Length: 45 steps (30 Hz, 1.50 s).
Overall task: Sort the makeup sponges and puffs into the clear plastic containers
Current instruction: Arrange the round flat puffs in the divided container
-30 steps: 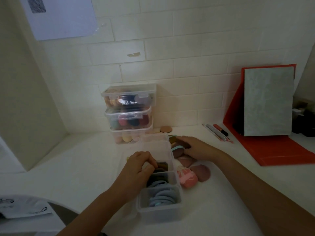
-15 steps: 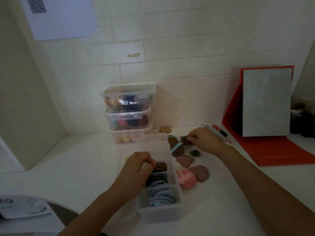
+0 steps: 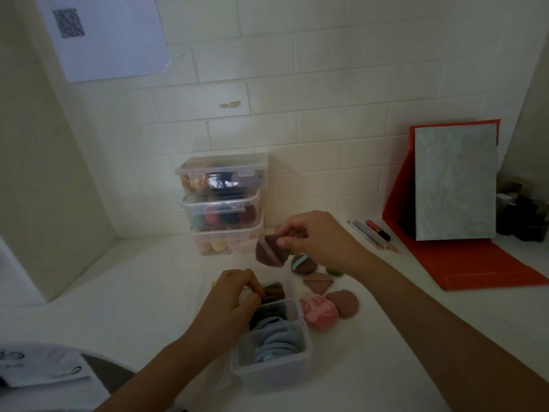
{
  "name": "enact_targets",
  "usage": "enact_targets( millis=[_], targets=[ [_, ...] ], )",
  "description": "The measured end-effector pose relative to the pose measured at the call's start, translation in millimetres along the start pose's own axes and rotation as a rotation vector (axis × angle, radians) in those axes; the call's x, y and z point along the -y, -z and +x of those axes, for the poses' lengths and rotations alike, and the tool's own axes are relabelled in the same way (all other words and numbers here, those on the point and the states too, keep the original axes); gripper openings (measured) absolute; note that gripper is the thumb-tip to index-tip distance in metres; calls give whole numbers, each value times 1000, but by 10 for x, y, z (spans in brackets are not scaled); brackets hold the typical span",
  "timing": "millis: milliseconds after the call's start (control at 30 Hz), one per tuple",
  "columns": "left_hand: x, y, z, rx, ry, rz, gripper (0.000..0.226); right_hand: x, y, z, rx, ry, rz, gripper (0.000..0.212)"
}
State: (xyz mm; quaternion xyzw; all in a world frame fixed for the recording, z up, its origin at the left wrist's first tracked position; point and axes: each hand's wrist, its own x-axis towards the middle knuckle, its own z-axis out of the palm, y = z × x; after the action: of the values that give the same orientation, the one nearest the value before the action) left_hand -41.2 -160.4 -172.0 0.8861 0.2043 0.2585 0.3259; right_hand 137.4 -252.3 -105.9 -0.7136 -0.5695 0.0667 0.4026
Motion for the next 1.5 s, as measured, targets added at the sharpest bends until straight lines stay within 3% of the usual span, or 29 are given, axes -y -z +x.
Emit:
enact_targets(
  millis=[167,333,567,733,1000,1233,1400,1500],
  targets=[
    [-28,61,-59,-13,42,70,19,90,-192,-46,71,53,-46,18],
    [-115,36,-91,-16,13,138,13,104,-271,-69,121,170,-345,22],
    [-194,10,-96,-1,-34,186,14,127,-227,-66,46,175,-85,22],
    [-196,9,-96,-9,-35,170,12,96,-222,-57,124,45,125,33],
    [-174,5,-99,39,-53,196,18,62,-187,-55,17,-28,54,24],
    [-160,0,-98,21,-75,190,16,138,-215,-87,184,55,-178,22],
    [-169,-1,-104,41,-62,203,20,173,-137,-59,83,58,-131,20],
    [-193,6,-111,42,-55,202,13,180,-105,-72,151,60,-160,21]
  ],
)
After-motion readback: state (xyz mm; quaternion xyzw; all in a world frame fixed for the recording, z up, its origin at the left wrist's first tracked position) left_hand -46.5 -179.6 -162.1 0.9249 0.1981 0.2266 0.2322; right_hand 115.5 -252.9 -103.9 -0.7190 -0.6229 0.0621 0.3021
